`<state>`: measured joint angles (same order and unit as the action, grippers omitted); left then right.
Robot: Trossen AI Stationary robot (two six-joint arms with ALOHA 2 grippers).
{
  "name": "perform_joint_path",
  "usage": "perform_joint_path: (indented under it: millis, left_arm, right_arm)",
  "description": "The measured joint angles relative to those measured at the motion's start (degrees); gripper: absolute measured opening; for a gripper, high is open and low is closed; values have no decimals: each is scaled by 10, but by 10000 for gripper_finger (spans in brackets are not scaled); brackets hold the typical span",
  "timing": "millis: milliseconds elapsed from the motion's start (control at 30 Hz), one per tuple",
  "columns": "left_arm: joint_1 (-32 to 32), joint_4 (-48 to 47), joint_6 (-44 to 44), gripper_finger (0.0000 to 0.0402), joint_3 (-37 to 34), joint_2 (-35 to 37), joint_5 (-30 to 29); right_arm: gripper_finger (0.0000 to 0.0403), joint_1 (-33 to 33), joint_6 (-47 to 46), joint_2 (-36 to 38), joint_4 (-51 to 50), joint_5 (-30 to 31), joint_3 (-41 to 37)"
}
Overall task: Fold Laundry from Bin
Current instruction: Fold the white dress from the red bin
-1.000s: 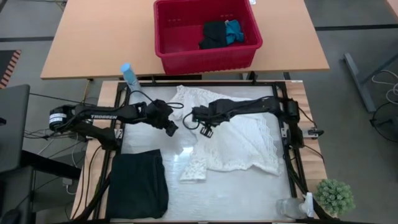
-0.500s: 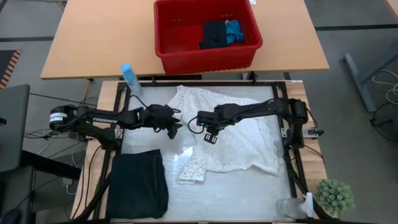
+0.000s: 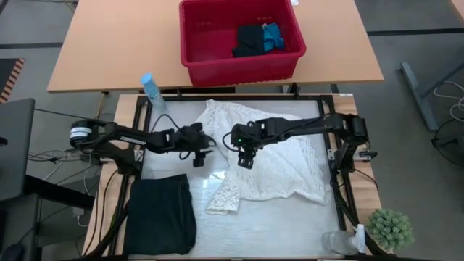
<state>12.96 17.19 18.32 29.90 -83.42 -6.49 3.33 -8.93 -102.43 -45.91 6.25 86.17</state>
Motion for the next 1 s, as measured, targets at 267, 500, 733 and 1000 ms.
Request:
perform_joint_path:
  millis: [267,500,733,1000]
  left_arm:
    - [-6,42,101,208,59,-103,-62]
    - [-6,-32,114,172,128,-162,-112]
    - [-3,-229,135,13,233,-122,-110]
    - [15,-433,156,3,369,-40,-92]
  right_arm:
    - [260,1,-13,2,-4,-6,0]
    - [260,-12,-37,4,-11,-7,0]
    - [260,-33,-37,6,-19,-7,0]
    - [260,-34,0,6,0,-25,0]
